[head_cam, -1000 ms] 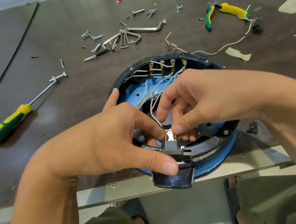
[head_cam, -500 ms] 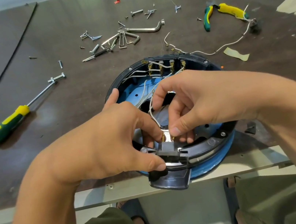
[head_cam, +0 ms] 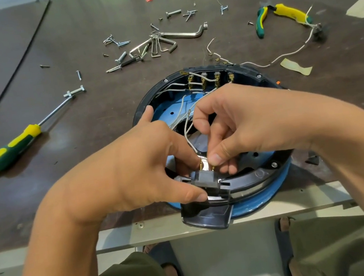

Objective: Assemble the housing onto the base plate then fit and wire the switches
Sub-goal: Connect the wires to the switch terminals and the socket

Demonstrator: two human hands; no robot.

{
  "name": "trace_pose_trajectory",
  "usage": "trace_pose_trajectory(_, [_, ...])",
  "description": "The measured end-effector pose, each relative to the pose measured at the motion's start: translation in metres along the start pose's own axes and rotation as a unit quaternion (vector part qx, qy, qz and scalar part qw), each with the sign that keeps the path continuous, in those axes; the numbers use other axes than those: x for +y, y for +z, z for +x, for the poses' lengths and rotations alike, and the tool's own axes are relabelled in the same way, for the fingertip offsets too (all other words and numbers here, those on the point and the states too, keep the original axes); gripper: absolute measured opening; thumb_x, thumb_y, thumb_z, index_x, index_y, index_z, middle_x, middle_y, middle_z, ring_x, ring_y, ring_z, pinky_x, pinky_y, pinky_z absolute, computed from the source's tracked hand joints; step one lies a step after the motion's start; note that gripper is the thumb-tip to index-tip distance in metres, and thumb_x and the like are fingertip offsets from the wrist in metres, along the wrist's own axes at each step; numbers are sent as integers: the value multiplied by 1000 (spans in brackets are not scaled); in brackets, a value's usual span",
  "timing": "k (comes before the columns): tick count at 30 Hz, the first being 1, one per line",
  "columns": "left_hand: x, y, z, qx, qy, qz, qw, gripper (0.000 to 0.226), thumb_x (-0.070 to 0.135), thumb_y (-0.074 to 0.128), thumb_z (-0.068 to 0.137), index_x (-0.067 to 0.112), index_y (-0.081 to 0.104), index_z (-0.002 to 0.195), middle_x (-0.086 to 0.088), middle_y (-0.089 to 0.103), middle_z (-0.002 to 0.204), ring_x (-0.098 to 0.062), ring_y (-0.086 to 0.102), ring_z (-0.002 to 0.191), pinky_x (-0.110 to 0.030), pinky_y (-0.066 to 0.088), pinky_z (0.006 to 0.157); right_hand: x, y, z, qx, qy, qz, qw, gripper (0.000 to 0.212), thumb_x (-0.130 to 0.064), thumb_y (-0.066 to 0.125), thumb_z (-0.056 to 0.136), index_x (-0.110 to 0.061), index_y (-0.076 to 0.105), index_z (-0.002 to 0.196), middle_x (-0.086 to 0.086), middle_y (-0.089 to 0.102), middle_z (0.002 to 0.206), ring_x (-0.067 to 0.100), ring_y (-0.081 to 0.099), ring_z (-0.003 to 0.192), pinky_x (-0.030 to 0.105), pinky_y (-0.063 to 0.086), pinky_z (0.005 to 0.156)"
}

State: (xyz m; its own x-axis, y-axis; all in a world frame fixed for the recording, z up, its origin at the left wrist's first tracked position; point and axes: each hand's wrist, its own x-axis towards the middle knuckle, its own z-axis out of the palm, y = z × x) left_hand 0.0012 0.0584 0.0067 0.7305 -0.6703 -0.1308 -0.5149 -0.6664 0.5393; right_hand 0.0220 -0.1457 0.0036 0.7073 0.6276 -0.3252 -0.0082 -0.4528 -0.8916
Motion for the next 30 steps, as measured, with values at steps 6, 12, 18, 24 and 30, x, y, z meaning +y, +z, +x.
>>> trace_pose_trajectory(6, [2, 0, -1, 2, -2, 11, 1000, 38, 70, 60, 60, 43, 70, 85, 26, 65, 82, 6, 64, 82, -45, -13, 122, 1, -5, -1, -11, 35, -15, 999, 28, 1, 72, 85, -6, 59, 108, 17, 73, 72, 25, 69, 58, 31, 58, 60])
trace_pose_trajectory(12, [1, 0, -2, 10, 3, 6, 1000, 29, 69, 61, 60, 48, 63, 79, 31, 63, 82, 9, 63, 82, -46, -12, 122, -4, -10, -9, 36, 7, -151, 988, 19, -20, 65, 94, -14, 71, 78, 0, 74, 66, 6, 63, 49, 17, 48, 49])
trace_pose_trajectory(18, [0, 0, -3, 9, 6, 2, 1000, 35, 68, 62, 60, 44, 70, 84, 27, 65, 82, 7, 64, 83, -43, -13, 122, -4, -10, -10, -40, -7, -229, 972, 21, -26, 69, 92, -24, 71, 71, -10, 71, 66, 2, 62, 57, 15, 48, 56])
trace_pose_trajectory(24, [0, 0, -3, 3, -4, -6, 1000, 40, 65, 65, 61, 38, 75, 89, 29, 65, 80, 6, 64, 83, -41, -14, 122, 2, -8, -4, -20, -136, -325, 936, 11, -22, 73, 90, -24, 75, 79, -19, 58, 57, 1, 56, 61, 14, 37, 58])
trace_pose_trajectory(30, [3, 0, -2, -2, -18, -8, 1000, 31, 57, 70, 63, 39, 73, 89, 25, 65, 76, 5, 64, 83, -38, -15, 121, 4, -8, -2, -19, -206, -332, 920, 9, -16, 74, 87, -21, 76, 79, -22, 48, 52, -4, 50, 58, 9, 32, 58])
